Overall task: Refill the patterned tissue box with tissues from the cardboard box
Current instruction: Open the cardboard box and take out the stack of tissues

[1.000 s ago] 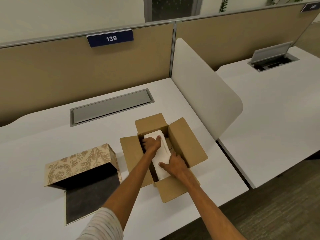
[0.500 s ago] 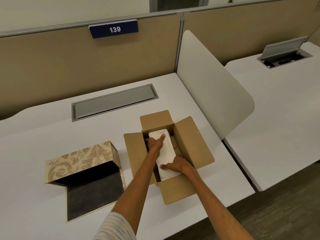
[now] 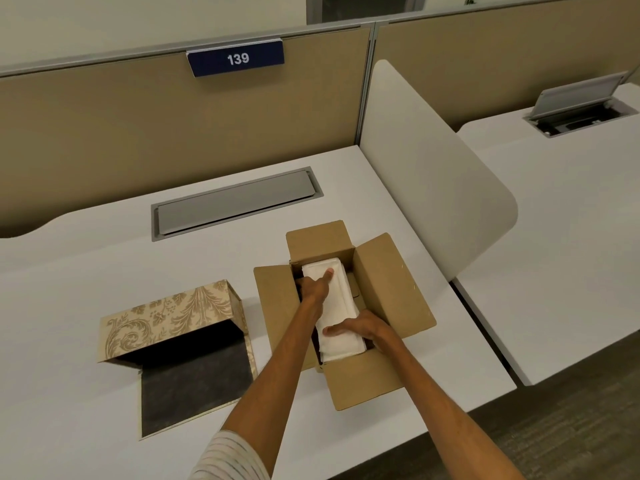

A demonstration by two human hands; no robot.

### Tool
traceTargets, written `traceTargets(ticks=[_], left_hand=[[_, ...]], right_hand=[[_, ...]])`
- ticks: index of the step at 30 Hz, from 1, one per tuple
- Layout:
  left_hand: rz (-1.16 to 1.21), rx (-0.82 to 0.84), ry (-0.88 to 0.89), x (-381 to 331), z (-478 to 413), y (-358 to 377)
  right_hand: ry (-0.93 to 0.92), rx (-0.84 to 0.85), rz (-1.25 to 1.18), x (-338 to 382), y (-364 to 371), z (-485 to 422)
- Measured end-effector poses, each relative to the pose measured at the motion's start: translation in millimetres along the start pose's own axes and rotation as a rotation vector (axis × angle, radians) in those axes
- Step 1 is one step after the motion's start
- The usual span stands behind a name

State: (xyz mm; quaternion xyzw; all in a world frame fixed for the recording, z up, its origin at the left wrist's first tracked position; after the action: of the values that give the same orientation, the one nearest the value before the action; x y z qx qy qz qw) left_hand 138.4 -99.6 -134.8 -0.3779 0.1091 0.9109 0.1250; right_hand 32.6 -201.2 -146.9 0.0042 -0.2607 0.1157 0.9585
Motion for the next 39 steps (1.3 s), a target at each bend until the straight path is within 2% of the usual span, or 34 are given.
traceTargets(ticks=[5, 13, 21, 25, 30, 36, 39], left_hand=[[-0.053, 0.034, -0.013, 5.2, 8.4, -2.9], [-0.008, 0.036, -0.031, 10.1, 16.6, -6.1], [0.091, 0.106, -0.057, 11.7, 16.4, -2.6], [0.170, 0.220, -0.096, 9.4, 15.2, 3.6], [0.225, 0.410, -0.147, -6.5, 30.6, 9.0], [0.142, 0.646, -0.140, -34.3, 70.9, -18.2], [0.032, 0.682, -0.062, -51.7, 93.9, -52.1]], right_hand=[[-0.037, 0.032, -0.058, -0.4, 5.7, 3.7], [-0.038, 0.133, -0.178, 3.3, 14.4, 17.6], [-0.100, 0.101, -0.272, 7.2, 7.8, 36.5], [-0.126, 0.101, -0.289, 12.6, 4.3, 54.6], [-0.175, 0.089, -0.183, 23.6, -12.2, 90.0], [-0.230, 0.304, 0.014, 47.7, -10.8, 133.9], [-0.242, 0.398, 0.108, 66.9, 1.6, 148.5]])
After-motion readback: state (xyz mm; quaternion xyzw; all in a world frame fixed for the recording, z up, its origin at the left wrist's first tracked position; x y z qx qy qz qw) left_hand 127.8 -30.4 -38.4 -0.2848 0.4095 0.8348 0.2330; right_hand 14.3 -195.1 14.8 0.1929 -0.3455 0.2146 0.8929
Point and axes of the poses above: each hand's wrist, its own z-axis away from the middle knuckle, its own y-axis out of the palm, x = y × z, the point moved 8 cm from there along -z, towards the middle knuckle, and after that the axes turned 15 degrees about x, right-handed, at the moved point
